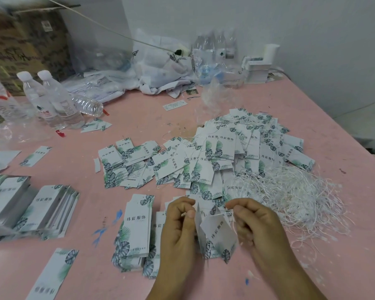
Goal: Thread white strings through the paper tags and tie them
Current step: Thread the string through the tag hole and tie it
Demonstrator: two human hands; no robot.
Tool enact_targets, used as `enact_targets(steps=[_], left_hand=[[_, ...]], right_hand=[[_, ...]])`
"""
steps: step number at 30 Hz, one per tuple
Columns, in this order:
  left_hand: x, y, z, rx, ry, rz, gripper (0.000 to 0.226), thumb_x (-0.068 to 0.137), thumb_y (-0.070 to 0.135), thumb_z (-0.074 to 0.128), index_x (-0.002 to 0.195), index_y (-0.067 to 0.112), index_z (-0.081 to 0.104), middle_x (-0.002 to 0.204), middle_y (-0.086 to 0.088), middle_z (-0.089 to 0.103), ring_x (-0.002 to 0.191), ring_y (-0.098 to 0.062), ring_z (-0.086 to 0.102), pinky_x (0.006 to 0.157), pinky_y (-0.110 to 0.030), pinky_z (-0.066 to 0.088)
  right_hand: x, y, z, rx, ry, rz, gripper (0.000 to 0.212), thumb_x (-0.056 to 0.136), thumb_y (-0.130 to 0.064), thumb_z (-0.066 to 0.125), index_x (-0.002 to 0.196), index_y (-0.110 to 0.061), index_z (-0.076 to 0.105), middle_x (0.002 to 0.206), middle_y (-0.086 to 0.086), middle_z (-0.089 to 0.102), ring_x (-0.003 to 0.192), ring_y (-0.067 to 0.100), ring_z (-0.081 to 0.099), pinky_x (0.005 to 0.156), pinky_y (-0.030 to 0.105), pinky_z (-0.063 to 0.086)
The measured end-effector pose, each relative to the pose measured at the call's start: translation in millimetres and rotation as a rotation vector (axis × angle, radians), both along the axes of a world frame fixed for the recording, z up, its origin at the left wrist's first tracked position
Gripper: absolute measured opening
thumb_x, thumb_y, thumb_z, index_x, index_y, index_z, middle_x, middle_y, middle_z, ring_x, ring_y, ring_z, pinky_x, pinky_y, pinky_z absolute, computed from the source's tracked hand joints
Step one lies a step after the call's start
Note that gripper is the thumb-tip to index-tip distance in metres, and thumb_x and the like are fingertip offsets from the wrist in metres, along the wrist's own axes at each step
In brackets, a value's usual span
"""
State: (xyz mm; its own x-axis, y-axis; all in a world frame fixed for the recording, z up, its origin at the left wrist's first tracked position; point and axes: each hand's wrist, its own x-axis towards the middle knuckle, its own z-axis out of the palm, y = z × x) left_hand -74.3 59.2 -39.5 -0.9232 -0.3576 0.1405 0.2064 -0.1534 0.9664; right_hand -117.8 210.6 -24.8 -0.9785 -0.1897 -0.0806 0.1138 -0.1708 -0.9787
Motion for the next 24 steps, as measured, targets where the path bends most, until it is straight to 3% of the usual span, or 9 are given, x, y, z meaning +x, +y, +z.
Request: enact_targets(steps=[3, 6, 10, 14, 18, 21, 24], left_hand=[[-2, -4, -2, 0.372, -0.062, -0.048, 0.016, 0.087, 0.030, 0.062, 0.083, 0.014, 0.059, 0.091, -0.003, 0.062, 0.072, -0.016, 0.054, 0.064, -0.028, 0.043], [-6, -10, -5, 0.550, -0.081, -0.063, 0.029, 0.078, 0.033, 0.073, 0.088, 0.009, 0.061, 0.083, -0.011, 0.062, 0.058, -0.015, 0.050, 0.056, -0.025, 0.045], [-8, -14, -5, 0.730, -0.054, -0.073, 0.012, 0.077, 0.027, 0.074, 0.081, 0.018, 0.068, 0.089, -0.018, 0.070, 0.057, -0.014, 0.059, 0.049, -0.022, 0.048], [-9, -14, -3, 0.774, -0.068, -0.075, 0.009, 0.085, 0.024, 0.068, 0.077, 0.021, 0.070, 0.073, -0.015, 0.069, 0.051, -0.015, 0.059, 0.045, -0.022, 0.048], [-8, -14, -2, 0.766, -0.107, -0.135, 0.014, 0.080, 0.030, 0.073, 0.081, 0.020, 0.063, 0.056, -0.004, 0.051, 0.040, -0.011, 0.045, 0.036, -0.019, 0.041], [-8, -12, -3, 0.677, -0.153, -0.211, 0.018, 0.082, 0.031, 0.071, 0.081, 0.019, 0.059, 0.050, 0.000, 0.039, 0.035, -0.010, 0.032, 0.033, -0.018, 0.030], [-4, -5, -5, 0.553, -0.162, -0.326, 0.022, 0.087, 0.030, 0.072, 0.087, 0.015, 0.056, 0.047, -0.002, 0.038, 0.033, -0.012, 0.031, 0.037, -0.022, 0.022]], right_hand=[[-11, 12, 0, -0.230, -0.192, 0.063, 0.015, 0.079, -0.012, 0.060, 0.087, -0.007, 0.072, 0.058, 0.002, 0.045, 0.040, 0.008, 0.032, 0.035, 0.017, 0.029], [-16, 18, 0, -0.345, -0.295, 0.113, 0.016, 0.080, -0.007, 0.057, 0.085, -0.007, 0.072, 0.060, 0.004, 0.047, 0.040, 0.008, 0.036, 0.033, 0.019, 0.031], [-19, 24, 2, -0.433, -0.378, 0.128, 0.014, 0.076, -0.008, 0.062, 0.084, -0.006, 0.073, 0.060, 0.005, 0.051, 0.040, 0.009, 0.041, 0.033, 0.019, 0.034], [-21, 28, 2, -0.513, -0.430, 0.114, 0.022, 0.081, -0.006, 0.054, 0.084, -0.005, 0.076, 0.064, 0.006, 0.057, 0.044, 0.009, 0.048, 0.037, 0.019, 0.042], [-21, 29, 2, -0.498, -0.421, 0.117, 0.024, 0.081, -0.003, 0.055, 0.091, -0.004, 0.077, 0.070, 0.009, 0.063, 0.050, 0.010, 0.056, 0.043, 0.018, 0.048], [-18, 26, 6, -0.450, -0.364, 0.141, 0.020, 0.072, -0.006, 0.072, 0.091, -0.006, 0.075, 0.068, 0.012, 0.065, 0.048, 0.010, 0.059, 0.041, 0.018, 0.048], [-13, 22, 8, -0.453, -0.319, 0.197, 0.039, 0.050, -0.016, 0.096, 0.082, -0.008, 0.074, 0.062, 0.014, 0.064, 0.043, 0.013, 0.058, 0.039, 0.018, 0.048]])
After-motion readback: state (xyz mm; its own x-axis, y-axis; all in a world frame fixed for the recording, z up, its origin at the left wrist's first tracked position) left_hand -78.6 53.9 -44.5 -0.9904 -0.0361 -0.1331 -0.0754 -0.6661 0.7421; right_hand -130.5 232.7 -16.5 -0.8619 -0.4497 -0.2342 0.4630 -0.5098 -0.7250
